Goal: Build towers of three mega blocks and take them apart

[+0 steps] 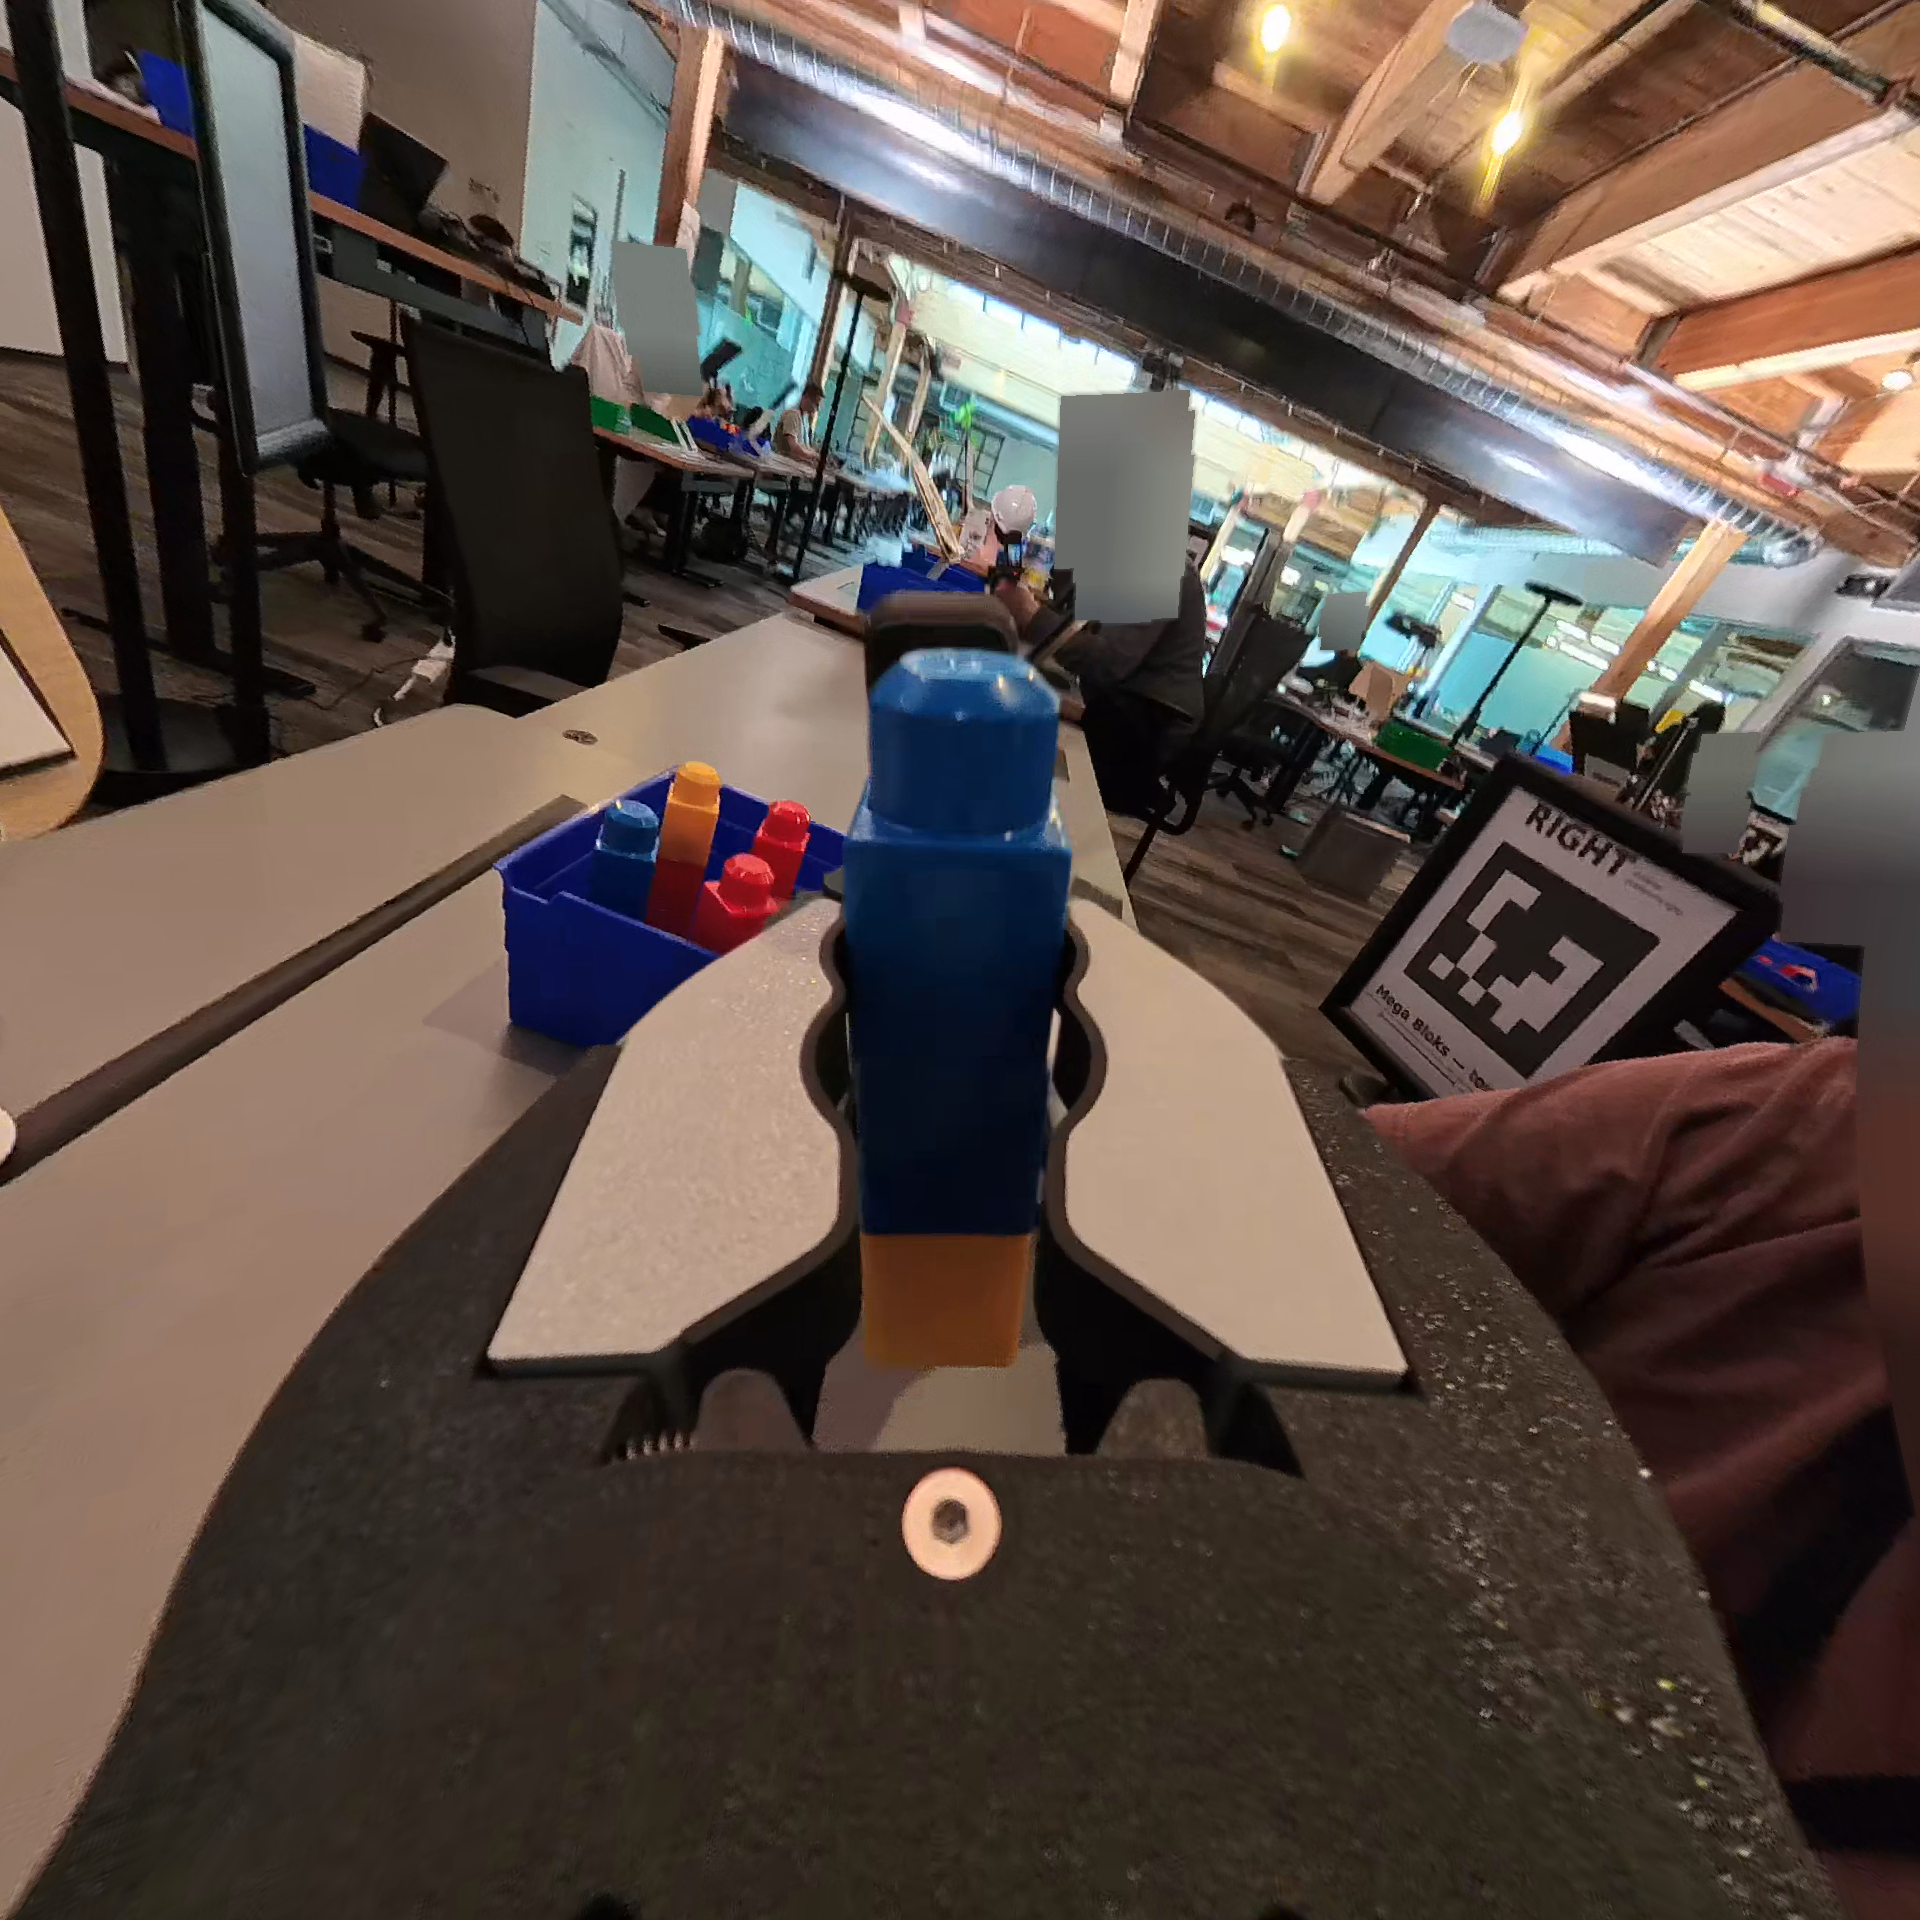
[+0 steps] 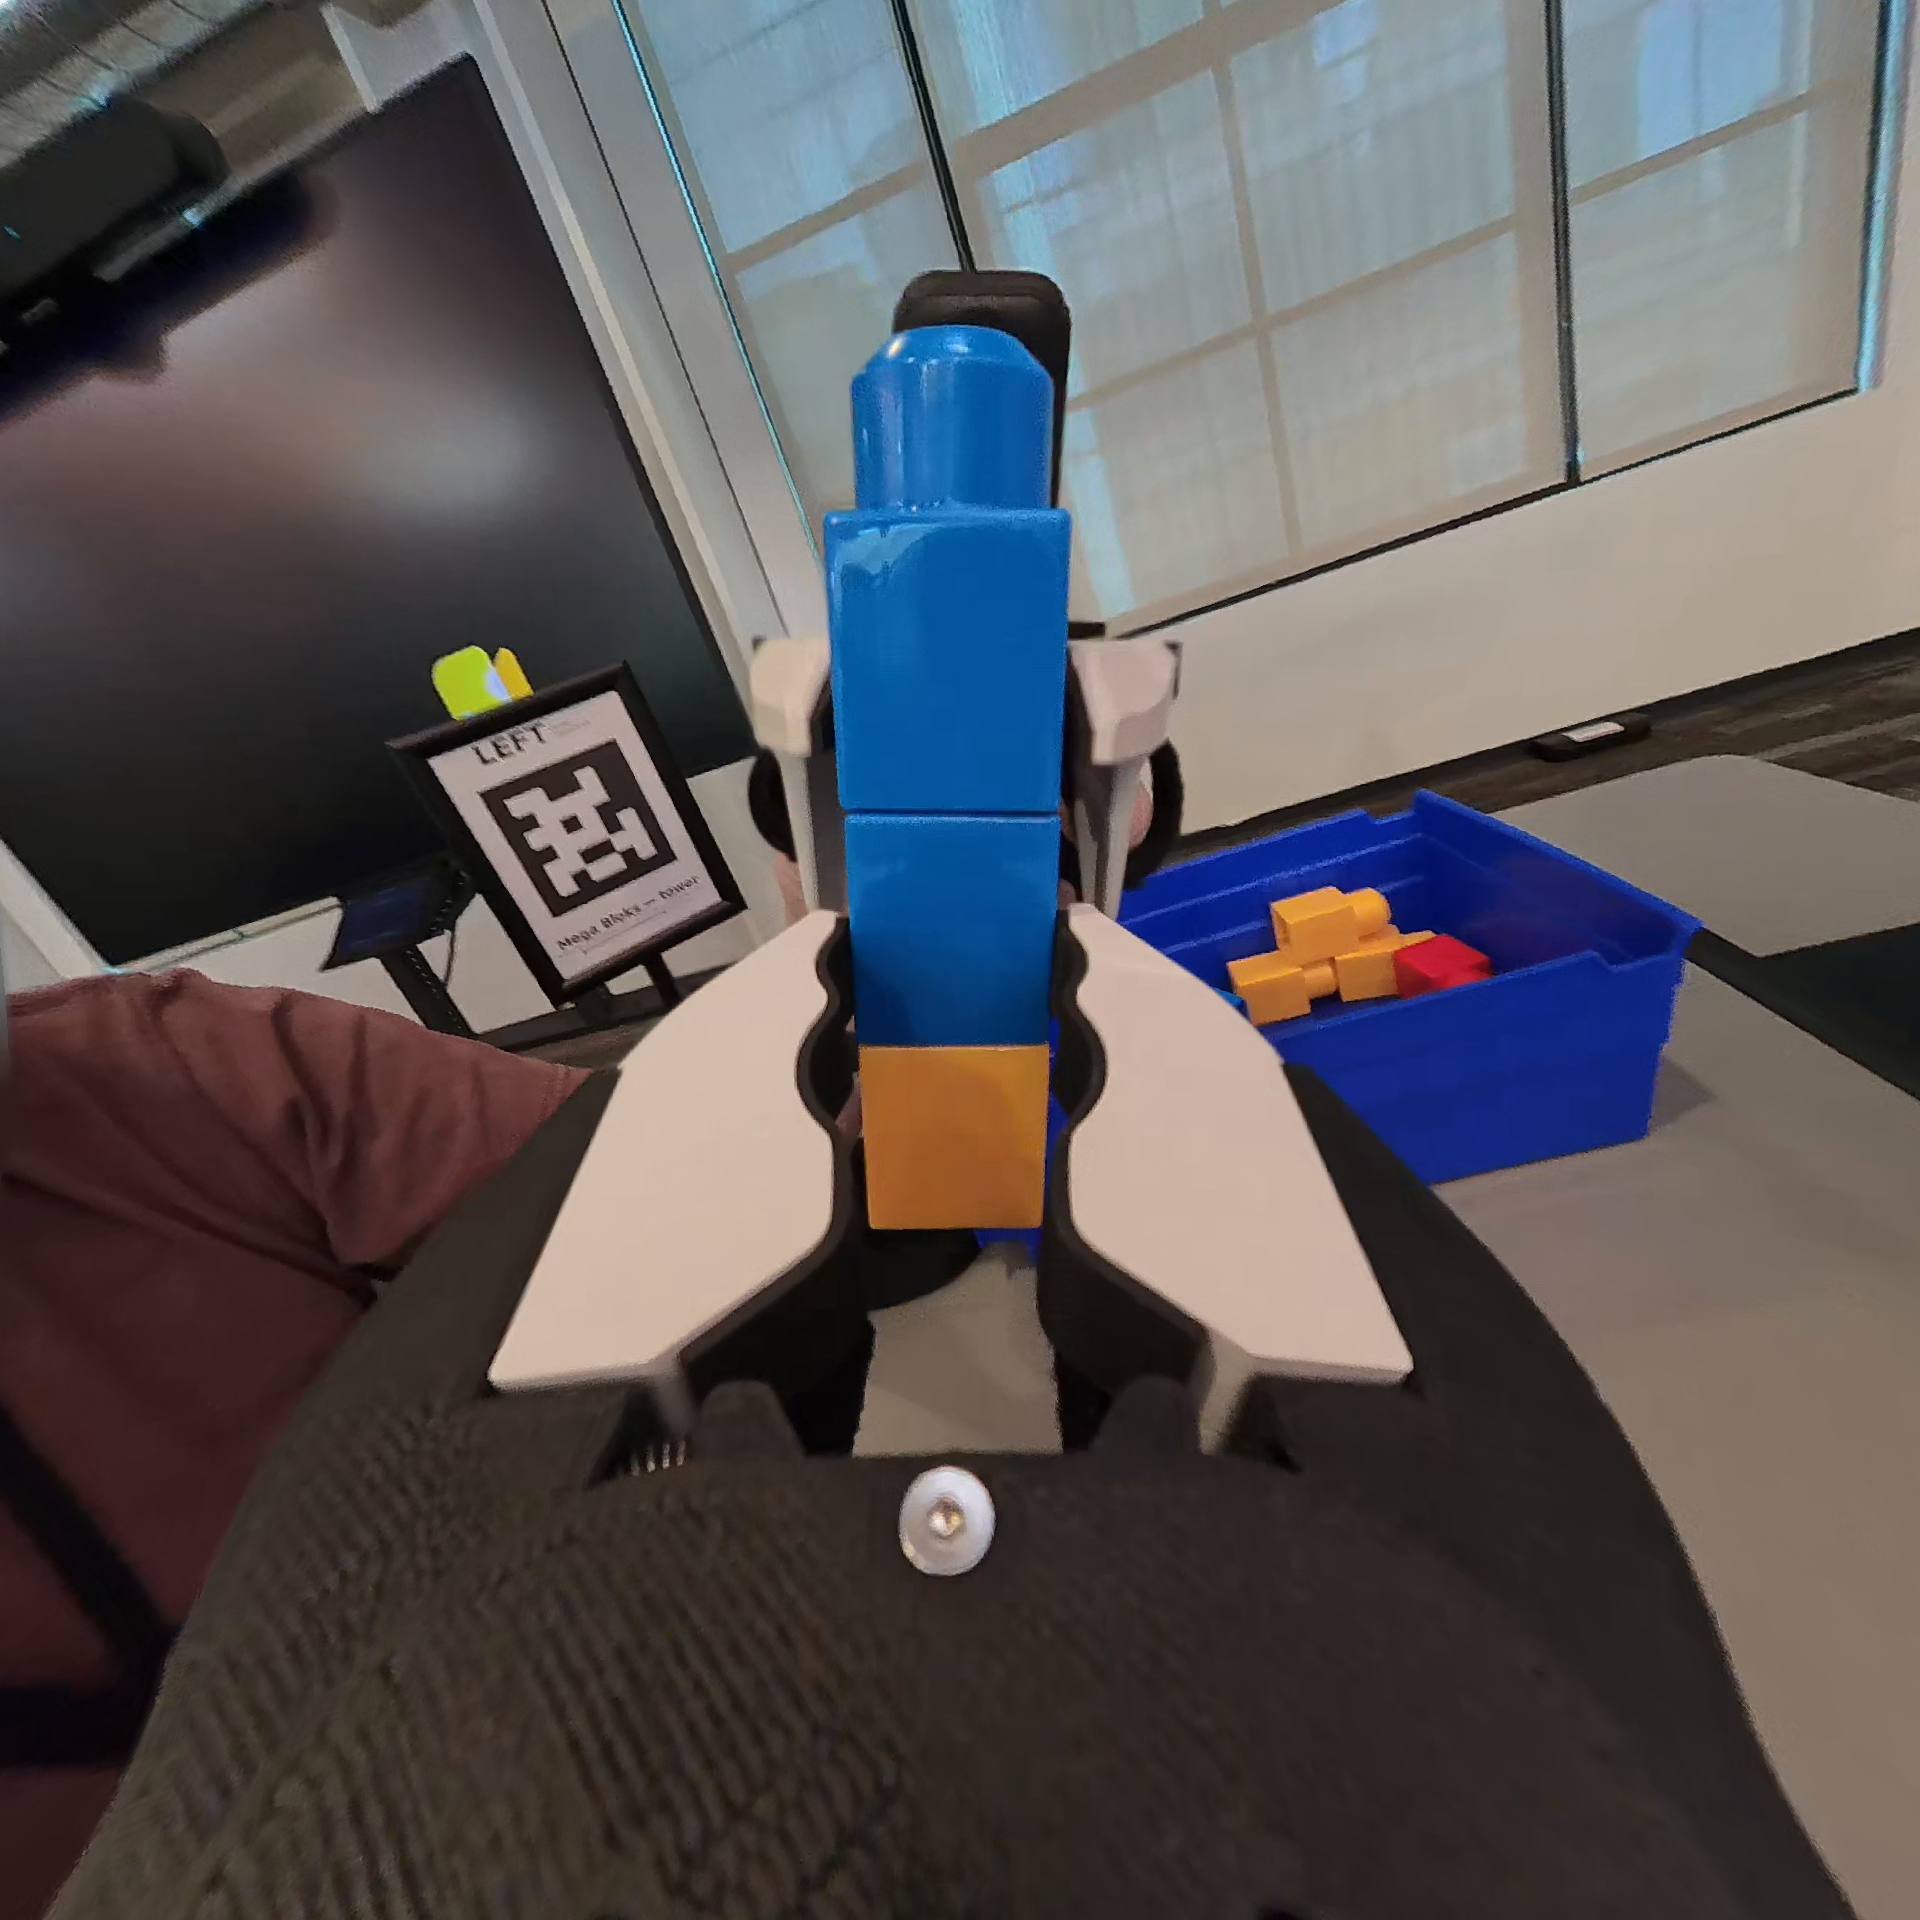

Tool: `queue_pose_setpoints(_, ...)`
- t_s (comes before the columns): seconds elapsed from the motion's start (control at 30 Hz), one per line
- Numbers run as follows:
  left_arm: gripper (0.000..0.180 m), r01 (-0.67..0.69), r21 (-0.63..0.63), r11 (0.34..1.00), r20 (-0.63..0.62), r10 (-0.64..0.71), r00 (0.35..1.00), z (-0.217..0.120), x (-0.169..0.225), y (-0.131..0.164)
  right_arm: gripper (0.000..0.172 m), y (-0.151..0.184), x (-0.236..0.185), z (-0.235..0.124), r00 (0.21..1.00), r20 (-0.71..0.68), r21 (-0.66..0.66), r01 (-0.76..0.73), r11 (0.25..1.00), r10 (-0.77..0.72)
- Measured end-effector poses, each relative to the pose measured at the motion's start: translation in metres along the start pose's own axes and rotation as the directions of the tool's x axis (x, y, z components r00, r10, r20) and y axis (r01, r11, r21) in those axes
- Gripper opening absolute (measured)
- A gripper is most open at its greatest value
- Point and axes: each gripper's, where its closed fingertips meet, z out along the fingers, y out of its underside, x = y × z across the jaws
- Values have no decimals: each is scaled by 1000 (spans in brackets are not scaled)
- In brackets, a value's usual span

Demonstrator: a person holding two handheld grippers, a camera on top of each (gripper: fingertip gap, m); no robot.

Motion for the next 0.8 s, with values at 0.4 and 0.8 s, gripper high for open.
queue_pose_setpoints(0.4, 36, -50, 8, 999, 32, 50, 998, -9, 0, -6, 35, 5, 1, 4, 1000, -14, -15, 4, 1000, -4)
queue_pose_setpoints(0.8, 36, -40, -10, 999, 43, 40, 998, -11, -2, -5, 35, 5, 1, 6, 998, -27, 0, -50, 999, 50)
